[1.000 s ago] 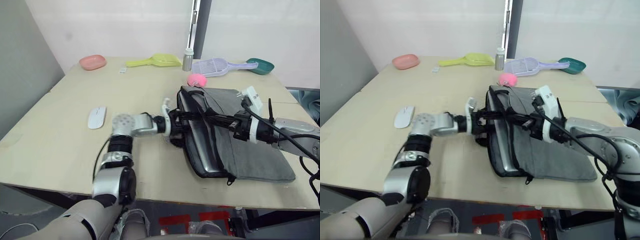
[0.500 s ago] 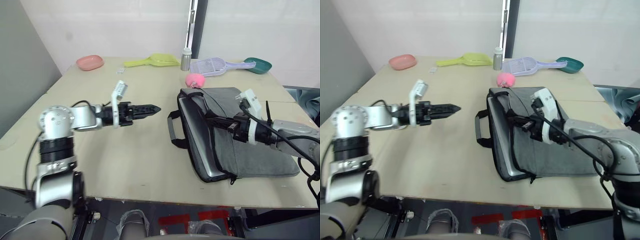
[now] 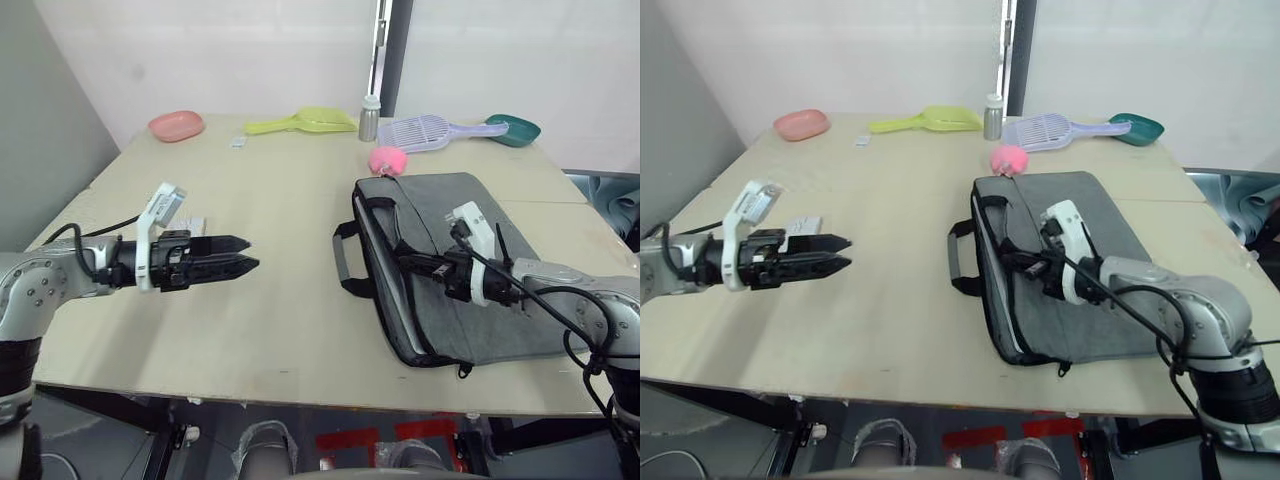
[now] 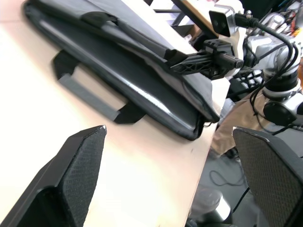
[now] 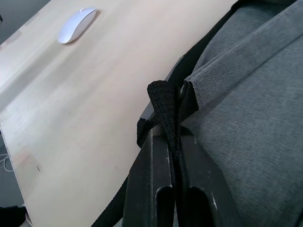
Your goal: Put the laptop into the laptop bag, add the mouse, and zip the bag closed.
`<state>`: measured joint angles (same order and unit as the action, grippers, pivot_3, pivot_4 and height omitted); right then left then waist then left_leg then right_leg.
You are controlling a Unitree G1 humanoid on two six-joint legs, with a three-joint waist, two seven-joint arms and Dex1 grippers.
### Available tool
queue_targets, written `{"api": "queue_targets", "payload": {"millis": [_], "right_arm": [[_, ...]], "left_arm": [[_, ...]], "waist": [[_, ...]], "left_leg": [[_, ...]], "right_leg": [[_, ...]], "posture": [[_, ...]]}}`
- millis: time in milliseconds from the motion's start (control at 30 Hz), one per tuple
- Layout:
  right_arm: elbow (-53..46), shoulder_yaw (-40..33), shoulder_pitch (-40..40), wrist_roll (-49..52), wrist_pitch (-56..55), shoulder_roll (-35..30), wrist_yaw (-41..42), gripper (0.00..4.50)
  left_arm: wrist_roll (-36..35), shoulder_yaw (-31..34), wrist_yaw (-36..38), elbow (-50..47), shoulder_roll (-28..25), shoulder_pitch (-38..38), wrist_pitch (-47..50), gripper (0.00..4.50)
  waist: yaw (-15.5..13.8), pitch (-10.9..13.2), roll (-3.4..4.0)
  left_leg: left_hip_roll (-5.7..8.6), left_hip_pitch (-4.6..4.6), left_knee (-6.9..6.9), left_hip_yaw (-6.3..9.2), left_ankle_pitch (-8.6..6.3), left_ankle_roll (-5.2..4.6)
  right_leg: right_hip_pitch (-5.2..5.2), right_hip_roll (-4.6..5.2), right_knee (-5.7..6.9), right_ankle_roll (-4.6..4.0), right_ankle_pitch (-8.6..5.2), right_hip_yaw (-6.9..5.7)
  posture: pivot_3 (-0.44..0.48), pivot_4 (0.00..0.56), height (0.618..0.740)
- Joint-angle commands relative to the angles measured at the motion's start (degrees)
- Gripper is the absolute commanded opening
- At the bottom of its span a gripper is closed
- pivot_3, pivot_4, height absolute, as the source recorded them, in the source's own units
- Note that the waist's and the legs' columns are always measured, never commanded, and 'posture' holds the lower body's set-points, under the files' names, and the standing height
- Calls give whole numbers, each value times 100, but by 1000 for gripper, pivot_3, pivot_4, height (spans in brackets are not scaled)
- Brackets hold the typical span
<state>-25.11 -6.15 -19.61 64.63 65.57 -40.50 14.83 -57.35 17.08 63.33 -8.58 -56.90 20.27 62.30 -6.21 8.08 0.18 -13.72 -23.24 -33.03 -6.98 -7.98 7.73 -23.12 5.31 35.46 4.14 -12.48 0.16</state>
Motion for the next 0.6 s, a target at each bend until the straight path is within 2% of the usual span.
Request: {"api": "queue_targets", "payload": {"millis": [33, 167, 333, 433, 600], "right_arm": [[-11, -131, -21, 91, 13, 35, 186, 1277], [6, -379, -53, 402, 129, -71, 380, 2692], [-107, -1153, 171, 963, 153, -667, 1104, 4413], [-248, -1725, 655, 872, 2, -1284, 2007, 4466], [-102, -2396, 1612, -241, -838, -2039, 3273, 4466]], "left_arm": [[320, 287, 320, 315, -281, -11, -485, 4500], [604, 413, 531, 452, -485, -115, -903, 4500], [1238, 611, 552, 447, -704, -550, -1587, 4500], [1791, 909, 164, 470, -459, -793, -2453, 4500], [2080, 1377, 17, 695, -378, -1278, -2844, 4500]], "waist": [[11, 0, 0], [19, -1, 1], [5, 0, 1], [-28, -1, 0], [-30, -4, -4]], "left_leg": [[0, 1, -1, 0, 0, 0], [-1, 3, 0, -2, 0, 0], [-1, 3, 1, -3, -1, -1], [-4, 2, 3, -2, -2, -4], [-7, 5, -1, -4, -19, -35]], "right_leg": [[0, 0, 1, 0, 0, 1], [0, -1, 4, -1, -1, 3], [0, -1, 4, -6, -3, 3], [1, -2, -1, -8, -5, 0], [1, -3, 4, -9, -5, 2]], "posture": [[0, 150, 740], [0, 150, 740], [0, 150, 740], [0, 150, 740], [0, 150, 740]]}}
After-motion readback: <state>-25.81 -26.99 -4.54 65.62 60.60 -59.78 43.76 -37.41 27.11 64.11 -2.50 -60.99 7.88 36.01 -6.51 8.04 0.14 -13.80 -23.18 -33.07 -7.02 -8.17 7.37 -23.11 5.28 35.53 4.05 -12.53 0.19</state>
